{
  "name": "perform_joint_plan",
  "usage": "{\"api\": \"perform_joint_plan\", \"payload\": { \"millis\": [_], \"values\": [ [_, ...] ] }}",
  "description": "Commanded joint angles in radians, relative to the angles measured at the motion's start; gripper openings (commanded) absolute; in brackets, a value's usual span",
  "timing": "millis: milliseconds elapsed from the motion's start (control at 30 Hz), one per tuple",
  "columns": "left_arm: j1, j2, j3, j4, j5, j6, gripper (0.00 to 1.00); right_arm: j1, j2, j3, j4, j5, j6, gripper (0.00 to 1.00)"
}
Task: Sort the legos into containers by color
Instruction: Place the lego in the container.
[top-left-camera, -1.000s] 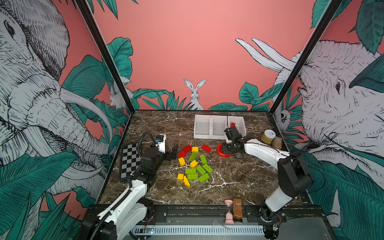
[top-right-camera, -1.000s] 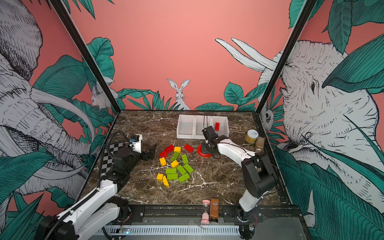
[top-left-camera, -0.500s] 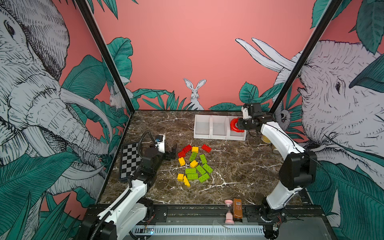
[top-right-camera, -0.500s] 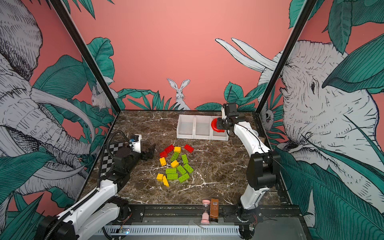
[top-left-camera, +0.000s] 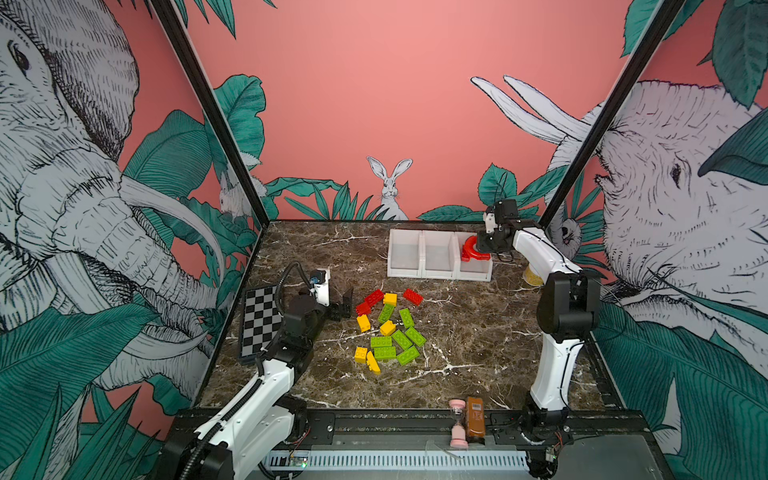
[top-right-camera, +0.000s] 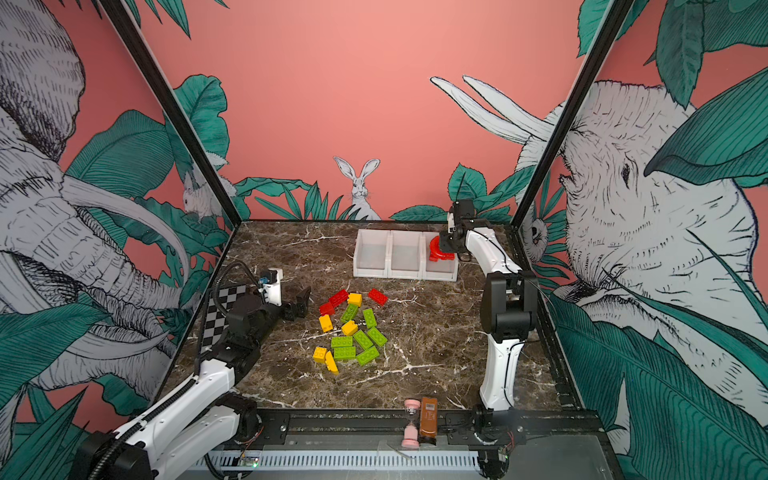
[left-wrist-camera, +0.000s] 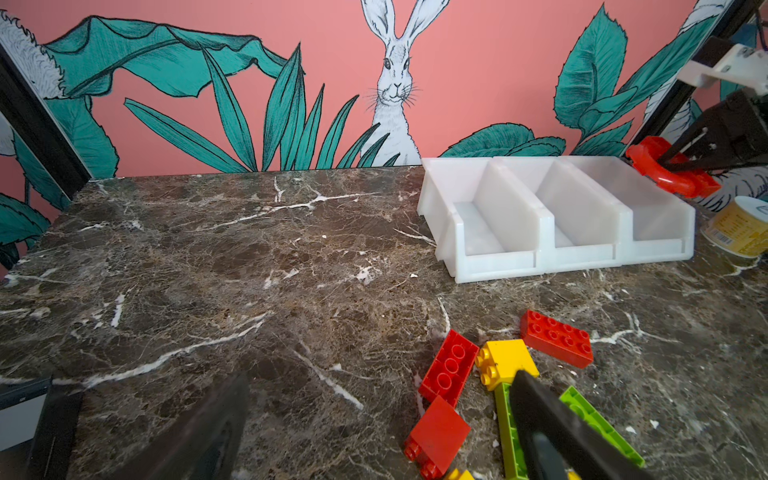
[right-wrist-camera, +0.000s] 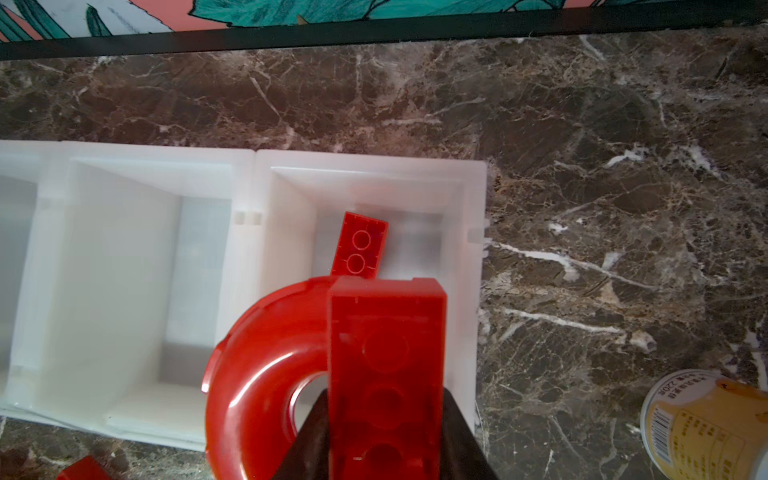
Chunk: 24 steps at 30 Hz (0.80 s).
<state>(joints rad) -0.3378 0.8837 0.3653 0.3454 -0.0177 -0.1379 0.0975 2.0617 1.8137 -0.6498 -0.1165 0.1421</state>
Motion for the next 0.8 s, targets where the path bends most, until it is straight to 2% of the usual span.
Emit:
{"api": "perform_joint_plan", "payload": {
  "millis": [0,367,500,633,767],
  "values": [
    [-0.003,0.004,-0.009,0.010,0.008,-0.003,0.98,0.005,0.048,0.086,-0.067,-0.008,-0.032,0.20],
    [-0.003,-0.031,-0.032,0.031,0.012,0.008,0.98,0.003,0.131,0.171,-0.085,0.011,-0.020,0.21],
    [-0.004,-0.046,-0.040,0.034,0.010,0.007,0.98,0.004,0.141,0.171,-0.089,0.001,-0.021,0.29],
    [-0.003,-0.045,-0.039,0.032,0.008,0.006,0.98,0.004,0.131,0.170,-0.102,0.003,-0.024,0.42],
    [-0.003,-0.043,-0.036,0.031,0.009,0.004,0.99,0.003,0.092,0.155,-0.105,0.032,-0.036,0.47]
  ]
}}
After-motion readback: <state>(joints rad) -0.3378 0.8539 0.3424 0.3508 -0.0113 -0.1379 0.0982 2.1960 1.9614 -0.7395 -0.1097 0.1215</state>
